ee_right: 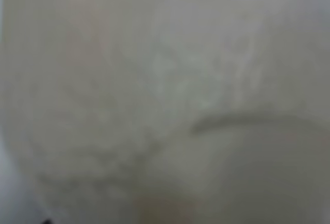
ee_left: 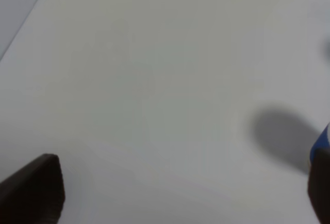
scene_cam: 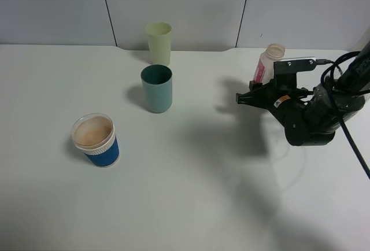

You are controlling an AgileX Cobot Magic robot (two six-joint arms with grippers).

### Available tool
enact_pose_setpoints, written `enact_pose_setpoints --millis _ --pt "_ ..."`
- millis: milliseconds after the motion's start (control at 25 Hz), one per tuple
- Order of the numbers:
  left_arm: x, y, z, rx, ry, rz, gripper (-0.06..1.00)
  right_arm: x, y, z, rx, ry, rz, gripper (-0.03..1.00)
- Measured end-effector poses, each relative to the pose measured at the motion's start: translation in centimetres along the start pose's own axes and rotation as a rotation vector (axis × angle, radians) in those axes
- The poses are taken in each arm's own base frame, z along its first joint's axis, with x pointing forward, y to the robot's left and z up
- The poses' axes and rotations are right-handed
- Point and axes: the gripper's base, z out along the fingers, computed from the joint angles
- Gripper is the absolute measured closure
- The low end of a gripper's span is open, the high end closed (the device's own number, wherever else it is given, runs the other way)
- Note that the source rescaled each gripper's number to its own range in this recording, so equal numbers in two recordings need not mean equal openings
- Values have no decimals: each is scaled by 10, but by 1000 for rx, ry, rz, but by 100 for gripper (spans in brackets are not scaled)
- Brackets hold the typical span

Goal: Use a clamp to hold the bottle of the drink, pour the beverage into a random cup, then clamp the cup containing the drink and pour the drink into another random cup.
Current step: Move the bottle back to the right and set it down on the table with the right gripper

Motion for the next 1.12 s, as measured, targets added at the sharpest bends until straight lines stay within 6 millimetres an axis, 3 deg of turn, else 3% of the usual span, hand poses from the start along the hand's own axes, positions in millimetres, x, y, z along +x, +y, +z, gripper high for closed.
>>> enact_pose_setpoints --millis 40,160,280,520,640,760,840,920,1120 --pt "0 0 0 0 0 0 6 0 0 0 2 -6 0 97" --pt "0 0 0 0 0 0 6 -2 -2 0 17 -23 6 71" --pt "0 0 0 0 0 0 6 -2 -2 0 22 -25 9 56" --pt "0 0 0 0 0 0 6 -4 -3 -1 41 -29 19 45" --pt "0 0 0 0 0 0 6 -13 -3 -3 39 -25 4 34" --pt "0 0 0 0 0 0 6 -16 -4 -4 42 -15 7 31" --pt "0 0 0 0 0 0 6 -18 -4 -5 47 9 11 25" --pt "0 0 0 0 0 0 6 -23 -7 -9 63 68 23 11" --pt "0 0 0 0 0 0 6 -29 -8 -12 65 89 -2 8"
